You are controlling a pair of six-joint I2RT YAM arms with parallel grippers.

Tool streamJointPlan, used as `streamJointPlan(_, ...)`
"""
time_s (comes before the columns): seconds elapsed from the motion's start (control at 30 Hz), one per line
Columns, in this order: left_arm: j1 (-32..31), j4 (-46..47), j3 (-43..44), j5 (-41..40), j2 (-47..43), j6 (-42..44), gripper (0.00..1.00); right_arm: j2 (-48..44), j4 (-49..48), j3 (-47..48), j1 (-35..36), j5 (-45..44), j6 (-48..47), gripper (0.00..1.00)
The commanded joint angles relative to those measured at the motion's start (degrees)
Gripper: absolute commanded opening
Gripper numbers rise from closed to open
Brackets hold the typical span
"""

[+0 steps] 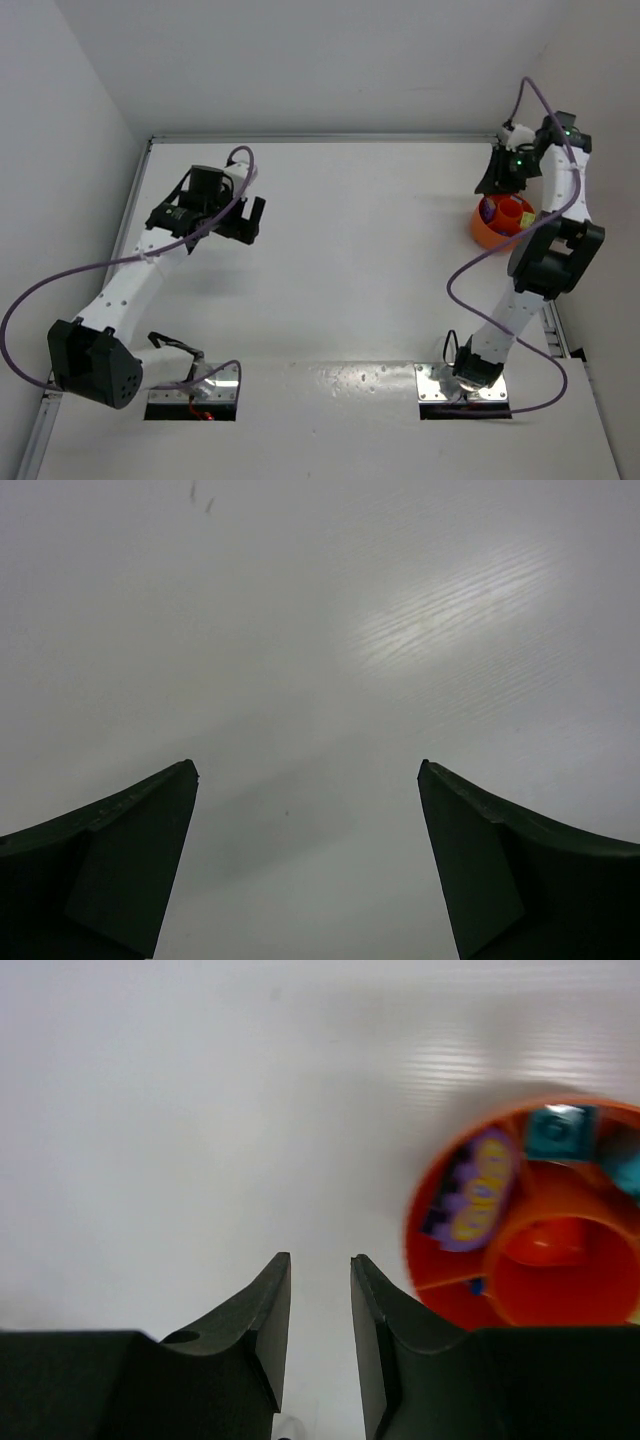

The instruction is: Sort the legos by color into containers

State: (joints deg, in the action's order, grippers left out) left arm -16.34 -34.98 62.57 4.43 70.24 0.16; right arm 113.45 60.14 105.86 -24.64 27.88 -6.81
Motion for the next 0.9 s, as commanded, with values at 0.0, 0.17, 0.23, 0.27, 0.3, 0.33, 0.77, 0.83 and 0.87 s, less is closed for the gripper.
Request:
streamJointPlan(0.0,3.14,-10.32,2.12,-2.59,0.78,7.27,0.96,-7.27,0.42,-2.15,7.48,4.03,-4.53,0.31)
streamJointPlan(0.17,17.09,-20.29,-0.33,3.73,-2.73,24.24,0.91,-8.07,0.94,-2.15,13.99,5.25,-4.53,0.31)
streamJointPlan(0.23,21.41,-25.21,-1.04,5.15,-3.35,32.22,0.88,-8.07,-0.72,-2.94,15.85,5.26,-3.92,0.31)
streamJointPlan(0.27,25.26,-26.62,-1.65,5.76,-3.35,34.27,0.84,-8.07,-1.33,-3.64,17.59,5.26,-3.91,0.31)
streamJointPlan(0.3,27.22,-27.67,-1.66,5.77,-2.57,35.94,0.82,-8.07,-1.86,-3.65,18.48,5.26,-3.39,0.31)
streamJointPlan(0.33,28.98,-28.99,-2.35,5.77,-2.04,38.48,0.79,-8.07,-2.56,-3.65,19.36,5.26,-3.39,0.31)
streamJointPlan(0.77,39.19,-36.03,-6.14,1.02,4.29,40.79,0.77,-10.08,-16.17,-17.85,25.00,8.41,4.87,0.29)
streamJointPlan(0.83,39.72,-36.91,-5.01,1.02,5.16,40.01,0.78,-11.40,-17.94,-20.42,26.13,8.42,4.87,0.29)
streamJointPlan(0.87,39.72,-36.91,-4.39,1.02,6.30,39.48,0.78,-12.02,-17.95,-21.91,26.14,7.72,4.35,0.29)
